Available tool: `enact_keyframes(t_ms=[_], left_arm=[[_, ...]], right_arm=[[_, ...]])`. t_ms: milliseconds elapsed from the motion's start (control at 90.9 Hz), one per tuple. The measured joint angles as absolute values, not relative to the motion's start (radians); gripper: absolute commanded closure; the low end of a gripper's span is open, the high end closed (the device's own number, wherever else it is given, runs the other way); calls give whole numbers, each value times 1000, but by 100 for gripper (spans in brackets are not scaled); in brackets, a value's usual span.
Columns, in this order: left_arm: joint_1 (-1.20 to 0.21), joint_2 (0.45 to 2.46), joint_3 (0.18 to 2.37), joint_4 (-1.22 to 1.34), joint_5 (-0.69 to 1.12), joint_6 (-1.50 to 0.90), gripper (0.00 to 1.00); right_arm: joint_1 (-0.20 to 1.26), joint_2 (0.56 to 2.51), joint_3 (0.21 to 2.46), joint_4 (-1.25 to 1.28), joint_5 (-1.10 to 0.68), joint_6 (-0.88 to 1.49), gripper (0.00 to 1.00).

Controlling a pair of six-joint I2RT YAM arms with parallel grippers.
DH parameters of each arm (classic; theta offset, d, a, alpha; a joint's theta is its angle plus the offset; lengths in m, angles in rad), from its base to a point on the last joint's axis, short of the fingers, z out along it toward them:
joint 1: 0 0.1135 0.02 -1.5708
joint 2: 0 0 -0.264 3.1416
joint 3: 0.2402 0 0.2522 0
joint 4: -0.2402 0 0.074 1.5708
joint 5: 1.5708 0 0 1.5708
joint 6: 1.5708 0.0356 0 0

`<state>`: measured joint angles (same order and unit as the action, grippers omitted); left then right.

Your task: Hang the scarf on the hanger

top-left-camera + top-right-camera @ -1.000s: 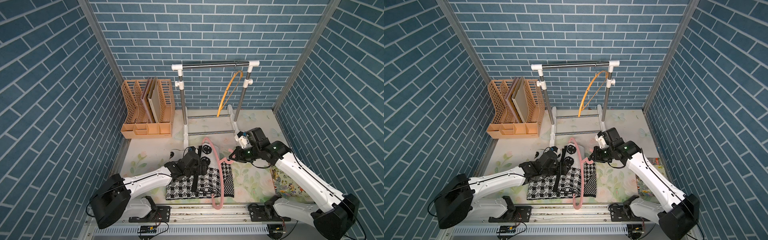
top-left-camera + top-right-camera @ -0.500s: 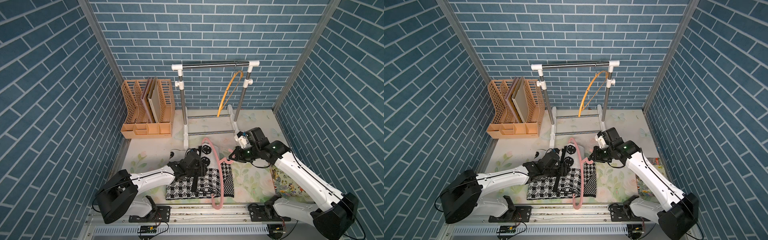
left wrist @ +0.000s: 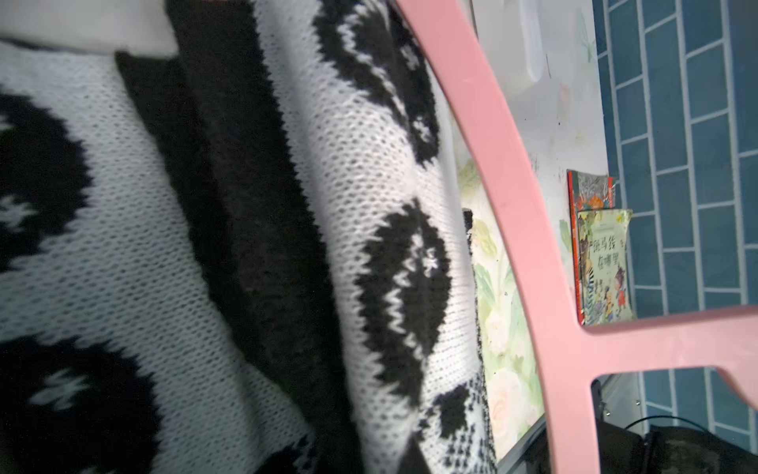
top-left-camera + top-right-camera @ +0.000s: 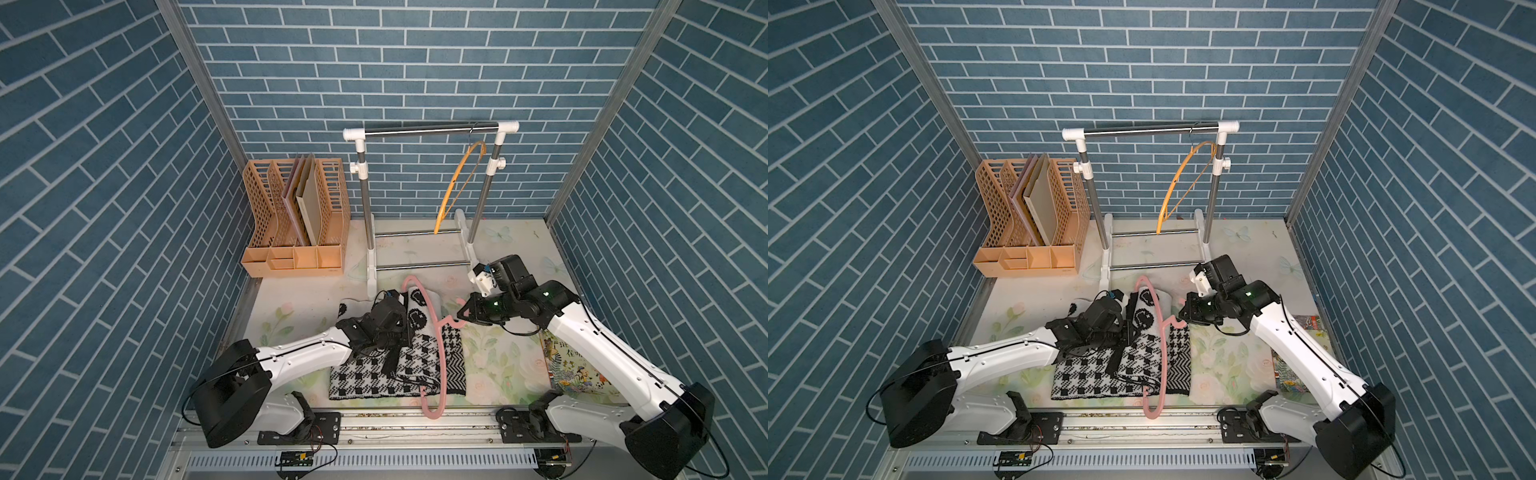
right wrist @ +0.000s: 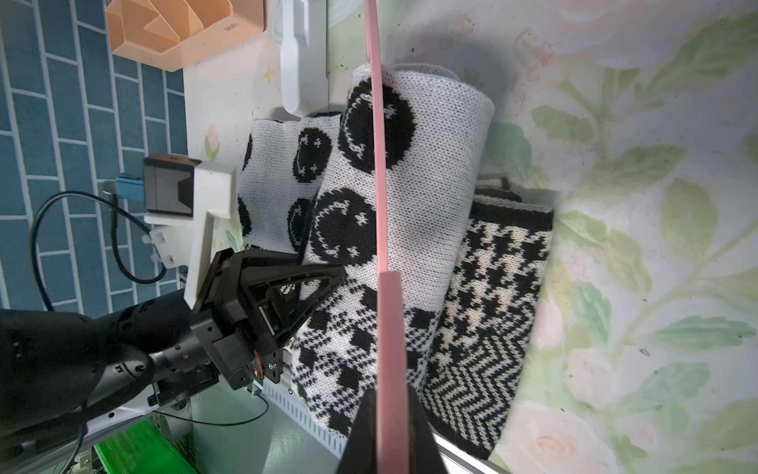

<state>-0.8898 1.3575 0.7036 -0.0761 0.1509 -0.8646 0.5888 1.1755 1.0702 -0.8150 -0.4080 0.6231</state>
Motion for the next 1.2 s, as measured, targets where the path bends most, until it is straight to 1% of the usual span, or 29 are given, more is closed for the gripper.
enact_keyframes(t_ms=[33, 286, 451, 638, 803, 913, 1056, 1199], left_arm=[[-890, 1357, 704, -78, 150, -863, 100], [-891, 1364, 727, -157, 109, -868, 100], [-891, 1344, 831, -263, 54, -867, 100], [-894, 1226, 912, -357, -1, -872, 100], [-896, 1130, 913, -459, -63, -901, 100], [-896, 1043, 899, -543, -134, -934, 100], [-894, 924, 852, -636, -236, -987, 100], [-892, 876, 766, -721, -319, -1042, 100]], right_arm=[[589, 1177, 1070, -815, -408, 623, 100], [589, 1187, 1070, -818, -400, 621, 100], [589, 1188, 1070, -829, -380, 621, 100], [589, 1189, 1071, -825, -392, 627, 100], [591, 1171, 1070, -759, -461, 710, 100], [599, 1158, 1062, -701, -485, 771, 100], [627, 1149, 996, -599, -498, 842, 100], [669, 1164, 944, -536, -489, 879, 100]])
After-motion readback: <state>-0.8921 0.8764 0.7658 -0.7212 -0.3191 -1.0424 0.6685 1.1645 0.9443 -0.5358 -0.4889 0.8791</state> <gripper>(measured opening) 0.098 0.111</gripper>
